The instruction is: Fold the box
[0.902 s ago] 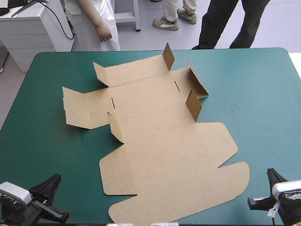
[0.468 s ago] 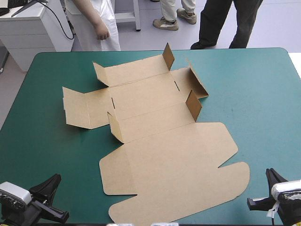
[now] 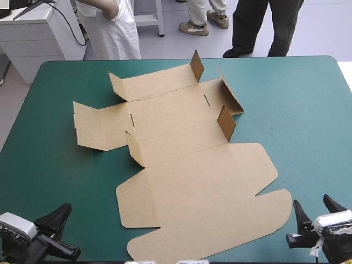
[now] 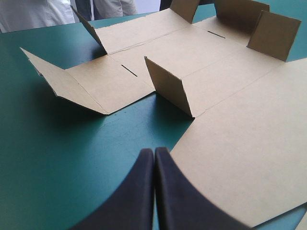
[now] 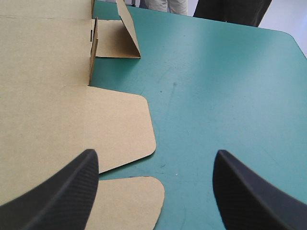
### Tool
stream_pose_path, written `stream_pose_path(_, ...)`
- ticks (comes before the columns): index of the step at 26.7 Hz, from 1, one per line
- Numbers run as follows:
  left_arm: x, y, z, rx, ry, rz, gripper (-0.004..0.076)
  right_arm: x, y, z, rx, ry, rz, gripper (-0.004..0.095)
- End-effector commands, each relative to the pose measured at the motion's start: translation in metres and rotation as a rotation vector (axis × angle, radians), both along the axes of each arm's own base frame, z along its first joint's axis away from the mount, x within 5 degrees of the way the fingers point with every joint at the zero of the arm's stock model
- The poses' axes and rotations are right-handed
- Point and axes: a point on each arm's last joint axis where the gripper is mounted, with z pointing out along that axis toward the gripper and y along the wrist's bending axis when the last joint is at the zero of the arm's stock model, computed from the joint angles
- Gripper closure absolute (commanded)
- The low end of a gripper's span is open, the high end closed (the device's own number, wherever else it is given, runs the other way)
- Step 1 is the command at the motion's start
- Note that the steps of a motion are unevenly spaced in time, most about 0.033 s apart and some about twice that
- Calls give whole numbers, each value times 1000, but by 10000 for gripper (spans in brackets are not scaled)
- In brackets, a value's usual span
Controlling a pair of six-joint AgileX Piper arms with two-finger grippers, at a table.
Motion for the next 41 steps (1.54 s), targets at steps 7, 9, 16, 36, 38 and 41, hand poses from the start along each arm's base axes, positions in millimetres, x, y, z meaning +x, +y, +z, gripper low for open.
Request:
stream_pose_path(7,-2,1,14,-42,-102,-5,734,1,0,13,54,-80,-6,313)
stream_pose_path(9,-2,1,14,-42,-102,-5,734,1,0,13,56,-80,-6,317)
stream_pose_path(16,-2,1,14,-42,-102,-5,734,5,1,16,11,-53,6,317)
stream_pose_path(36,-2,1,14,-42,-102,-5,734,124,11,108,-101,308,50,317)
stream_pose_path(38,-2,1,14,-42,-102,-5,734,145,13,112,-106,347,60,317)
stream_pose_path(41,-2,1,14,-42,-102,-5,734,183,23,119,-91,445,133,317)
